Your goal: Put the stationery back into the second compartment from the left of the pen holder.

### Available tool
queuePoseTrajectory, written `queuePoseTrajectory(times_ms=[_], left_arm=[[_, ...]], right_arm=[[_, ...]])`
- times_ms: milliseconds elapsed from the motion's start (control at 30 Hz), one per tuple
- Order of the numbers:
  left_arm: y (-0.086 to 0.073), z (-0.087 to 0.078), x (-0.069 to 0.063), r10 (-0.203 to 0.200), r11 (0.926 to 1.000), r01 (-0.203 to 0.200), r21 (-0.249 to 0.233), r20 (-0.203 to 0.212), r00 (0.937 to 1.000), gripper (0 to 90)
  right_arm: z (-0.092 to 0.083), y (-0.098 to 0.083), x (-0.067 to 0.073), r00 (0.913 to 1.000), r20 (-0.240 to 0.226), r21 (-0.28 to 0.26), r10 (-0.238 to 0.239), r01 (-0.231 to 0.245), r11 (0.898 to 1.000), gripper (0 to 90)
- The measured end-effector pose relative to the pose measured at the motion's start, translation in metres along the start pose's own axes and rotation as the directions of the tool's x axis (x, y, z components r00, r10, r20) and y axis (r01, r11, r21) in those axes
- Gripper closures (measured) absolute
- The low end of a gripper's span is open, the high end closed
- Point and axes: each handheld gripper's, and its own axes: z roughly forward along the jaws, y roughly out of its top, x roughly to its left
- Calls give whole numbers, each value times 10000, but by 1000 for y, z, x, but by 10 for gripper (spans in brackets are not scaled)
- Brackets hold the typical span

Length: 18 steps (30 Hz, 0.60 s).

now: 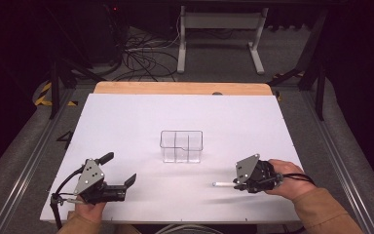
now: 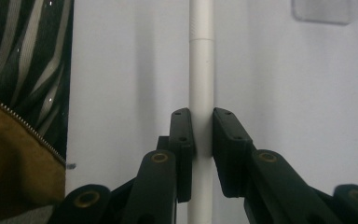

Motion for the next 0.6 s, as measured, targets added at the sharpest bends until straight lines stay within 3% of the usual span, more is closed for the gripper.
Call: queuePoseTrajectory(times_ms=[300,467,600], left_arm=[[0,0,0,-36,10000,36,-28,-23,10000,28],[0,-1,0,21,10000,-21,5,-18,10000,28],[0,-1,0,12,10000,-12,6,-21,10000,28]], right_arm=[[-13,1,-4,9953,789,-1233,564,-464,9913,784],[-20,2,-6,9902,1130,-1780,825,-615,9821,784],[-25,3,-8,9827,1436,-2338,1170,-812,9689,784]])
